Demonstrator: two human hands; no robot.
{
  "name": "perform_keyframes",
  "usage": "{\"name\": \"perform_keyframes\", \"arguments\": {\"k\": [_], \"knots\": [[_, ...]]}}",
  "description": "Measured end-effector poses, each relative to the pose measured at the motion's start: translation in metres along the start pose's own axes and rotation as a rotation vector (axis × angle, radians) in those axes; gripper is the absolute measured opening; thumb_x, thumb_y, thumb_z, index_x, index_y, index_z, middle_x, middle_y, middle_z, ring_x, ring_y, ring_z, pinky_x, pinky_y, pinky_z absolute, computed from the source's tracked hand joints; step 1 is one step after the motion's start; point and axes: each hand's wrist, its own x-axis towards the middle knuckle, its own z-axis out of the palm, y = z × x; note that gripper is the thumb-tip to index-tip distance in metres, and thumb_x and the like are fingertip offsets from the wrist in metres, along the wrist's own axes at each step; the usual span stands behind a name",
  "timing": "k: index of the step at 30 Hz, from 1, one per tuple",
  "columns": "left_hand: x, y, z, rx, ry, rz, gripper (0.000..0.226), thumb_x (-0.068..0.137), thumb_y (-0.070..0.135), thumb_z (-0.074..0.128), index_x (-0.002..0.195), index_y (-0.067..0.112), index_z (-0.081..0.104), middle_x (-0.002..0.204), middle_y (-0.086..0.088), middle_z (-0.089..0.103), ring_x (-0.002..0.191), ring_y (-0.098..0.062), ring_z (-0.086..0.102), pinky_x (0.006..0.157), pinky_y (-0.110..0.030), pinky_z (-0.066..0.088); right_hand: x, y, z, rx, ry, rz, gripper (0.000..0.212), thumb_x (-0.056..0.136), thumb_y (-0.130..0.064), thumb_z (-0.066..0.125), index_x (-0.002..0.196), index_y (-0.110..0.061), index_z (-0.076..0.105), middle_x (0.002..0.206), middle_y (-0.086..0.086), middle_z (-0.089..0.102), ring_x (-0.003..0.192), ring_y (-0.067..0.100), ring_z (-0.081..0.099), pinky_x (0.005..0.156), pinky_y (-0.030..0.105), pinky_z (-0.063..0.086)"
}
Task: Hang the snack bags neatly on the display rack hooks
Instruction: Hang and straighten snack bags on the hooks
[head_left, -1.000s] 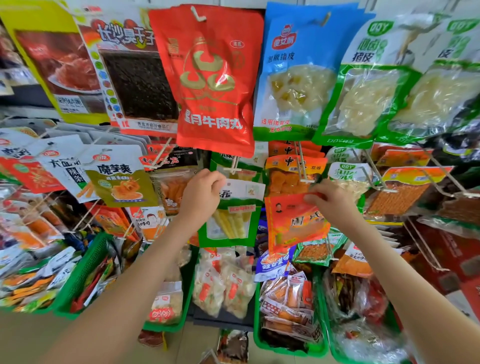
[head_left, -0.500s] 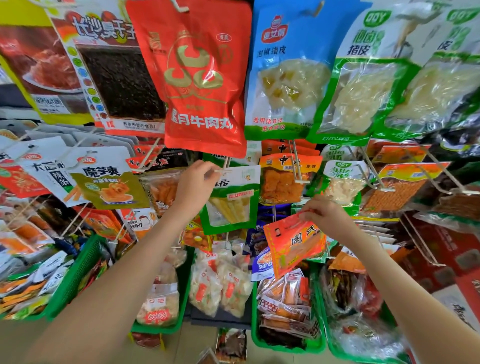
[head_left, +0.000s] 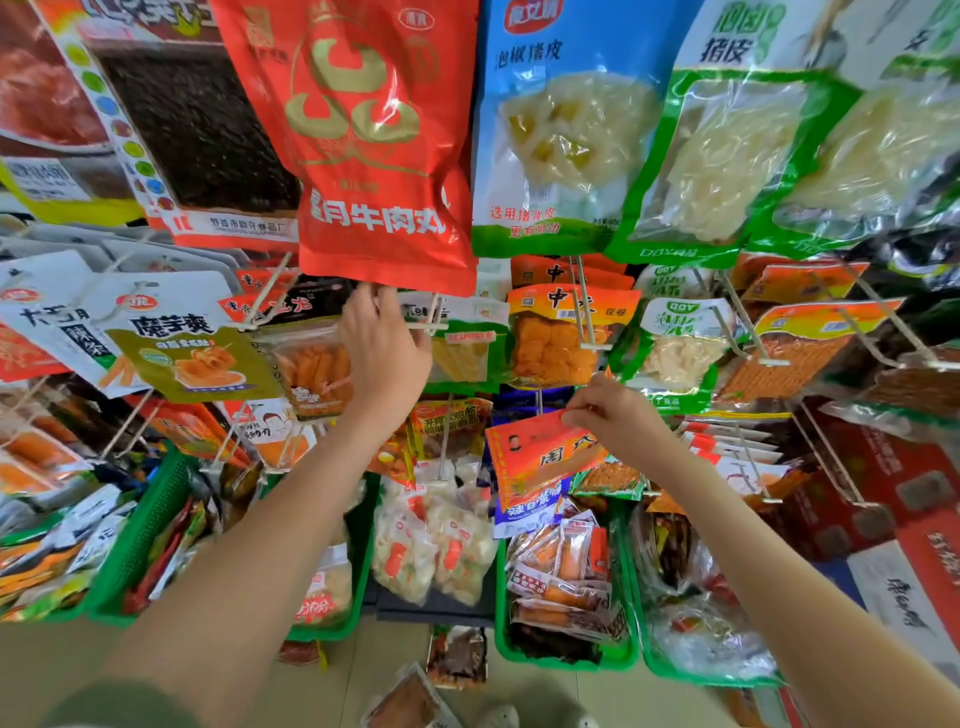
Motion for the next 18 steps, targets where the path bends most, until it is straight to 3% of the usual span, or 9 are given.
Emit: {"name": "perform_keyframes", "arguments": {"k": [2, 4, 7, 10, 14, 18], "knots": [[-0.026, -0.001, 0.008, -0.081, 0.075, -0.001, 0.054, 0.080, 0.010, 0.064, 0.126, -0.004, 0.039, 0.125, -0.023, 0.044, 0.116, -0.038, 0.042, 0.098, -0.045, 0.035, -0.004, 0.003, 0.005, -0.003, -0.021, 0.021, 0.008, 0.087, -0.015, 0.062, 0.083, -0.011, 0.068, 0.078, -0.008, 0.050, 0.067, 0.000, 0.049, 0.062, 0.005, 0.036], [-0.058, -0.003, 0.014, -0.177, 0.045, 0.050, 0.048, 0.082, 0.007, 0.063, 0.122, -0.006, 0.040, 0.117, -0.023, 0.047, 0.108, -0.036, 0.048, 0.092, -0.042, 0.041, -0.010, 0.003, 0.010, -0.002, -0.039, 0.022, 0.009, 0.086, -0.016, 0.063, 0.084, -0.010, 0.068, 0.079, -0.004, 0.051, 0.067, 0.004, 0.050, 0.062, 0.008, 0.037], [-0.104, -0.001, 0.008, -0.298, -0.243, 0.147, 0.035, 0.094, 0.022, 0.050, 0.122, 0.001, 0.048, 0.112, -0.013, 0.058, 0.103, -0.026, 0.055, 0.087, -0.036, 0.046, -0.023, -0.002, 0.017, -0.032, -0.085, -0.024, 0.009, 0.088, -0.018, 0.061, 0.086, -0.012, 0.067, 0.079, -0.004, 0.051, 0.067, 0.004, 0.049, 0.059, 0.012, 0.036], [-0.129, 0.007, -0.005, -0.351, -0.497, 0.126, 0.033, 0.095, 0.035, 0.048, 0.119, 0.013, 0.056, 0.106, 0.000, 0.064, 0.096, -0.011, 0.056, 0.077, -0.023, 0.042, -0.034, -0.008, 0.027, -0.050, -0.117, -0.090, 0.009, 0.088, -0.018, 0.061, 0.085, -0.011, 0.066, 0.078, -0.007, 0.048, 0.069, 0.011, 0.048, 0.060, 0.018, 0.032], [-0.154, 0.013, -0.020, -0.169, -0.516, 0.164, 0.023, 0.091, 0.032, 0.056, 0.104, 0.016, 0.066, 0.100, -0.002, 0.064, 0.093, -0.020, 0.059, 0.074, -0.034, 0.044, -0.056, -0.022, 0.045, -0.040, -0.127, -0.173, 0.012, 0.087, -0.016, 0.062, 0.088, -0.006, 0.067, 0.083, 0.002, 0.051, 0.075, 0.014, 0.049, 0.065, 0.017, 0.028], [-0.190, 0.007, -0.041, -0.110, -0.554, 0.118, 0.025, 0.091, 0.034, 0.056, 0.104, 0.016, 0.067, 0.098, -0.007, 0.062, 0.091, -0.027, 0.058, 0.069, -0.033, 0.041, -0.083, -0.041, 0.064, -0.002, -0.131, -0.226, 0.013, 0.087, -0.014, 0.061, 0.090, -0.004, 0.068, 0.084, 0.006, 0.053, 0.075, 0.015, 0.049, 0.065, 0.020, 0.030]]}}
